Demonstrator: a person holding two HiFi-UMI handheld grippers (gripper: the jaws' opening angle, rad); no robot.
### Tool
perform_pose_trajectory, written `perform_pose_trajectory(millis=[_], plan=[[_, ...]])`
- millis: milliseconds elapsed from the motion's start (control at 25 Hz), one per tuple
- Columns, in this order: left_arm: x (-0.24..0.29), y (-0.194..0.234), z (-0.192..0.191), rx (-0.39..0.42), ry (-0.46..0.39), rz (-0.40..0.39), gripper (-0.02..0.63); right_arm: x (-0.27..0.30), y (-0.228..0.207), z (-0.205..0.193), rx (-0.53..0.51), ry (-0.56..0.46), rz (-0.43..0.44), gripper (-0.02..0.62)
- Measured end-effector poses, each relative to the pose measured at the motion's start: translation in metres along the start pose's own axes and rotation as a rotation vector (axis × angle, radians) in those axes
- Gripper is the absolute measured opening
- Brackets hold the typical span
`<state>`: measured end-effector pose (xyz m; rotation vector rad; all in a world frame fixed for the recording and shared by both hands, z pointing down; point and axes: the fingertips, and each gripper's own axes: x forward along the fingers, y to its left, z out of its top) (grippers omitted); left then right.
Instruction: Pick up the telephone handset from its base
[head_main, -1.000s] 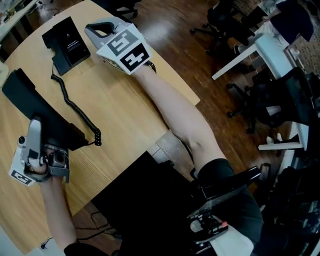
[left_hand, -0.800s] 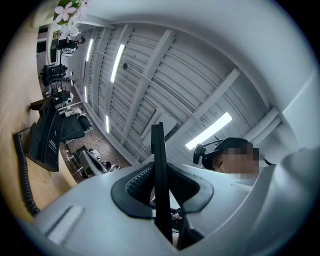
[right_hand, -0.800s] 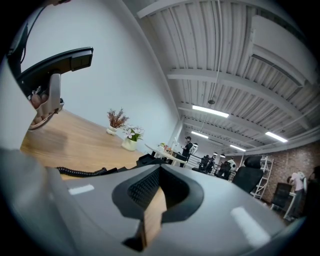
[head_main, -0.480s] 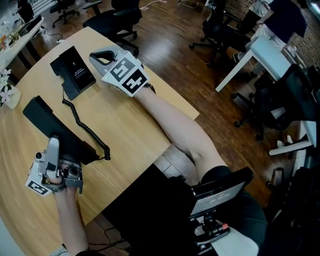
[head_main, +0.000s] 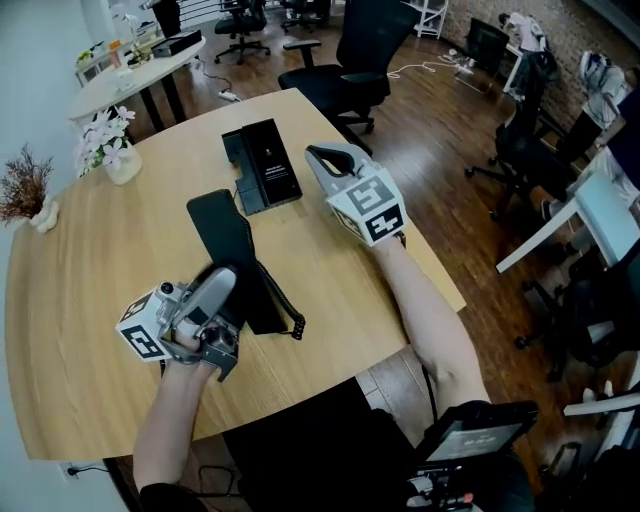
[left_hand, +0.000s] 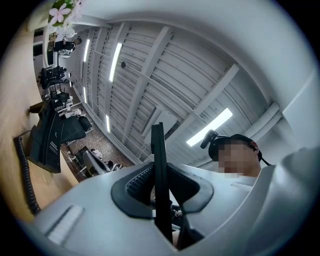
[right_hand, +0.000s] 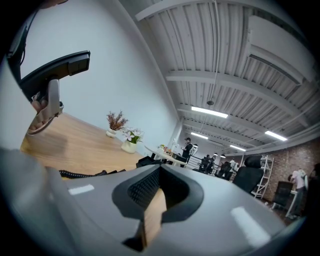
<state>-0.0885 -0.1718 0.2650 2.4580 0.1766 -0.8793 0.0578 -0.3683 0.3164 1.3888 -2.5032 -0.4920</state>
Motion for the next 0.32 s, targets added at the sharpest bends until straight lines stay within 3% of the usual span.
perform_pose_trajectory(millis=[320], plan=[[-0.0008, -0.0057, -0.0019, 0.001, 0.017, 0.027, 0.079, -0.0033, 0.0062, 0.0000, 0.011, 0.007, 0.004, 0.003]])
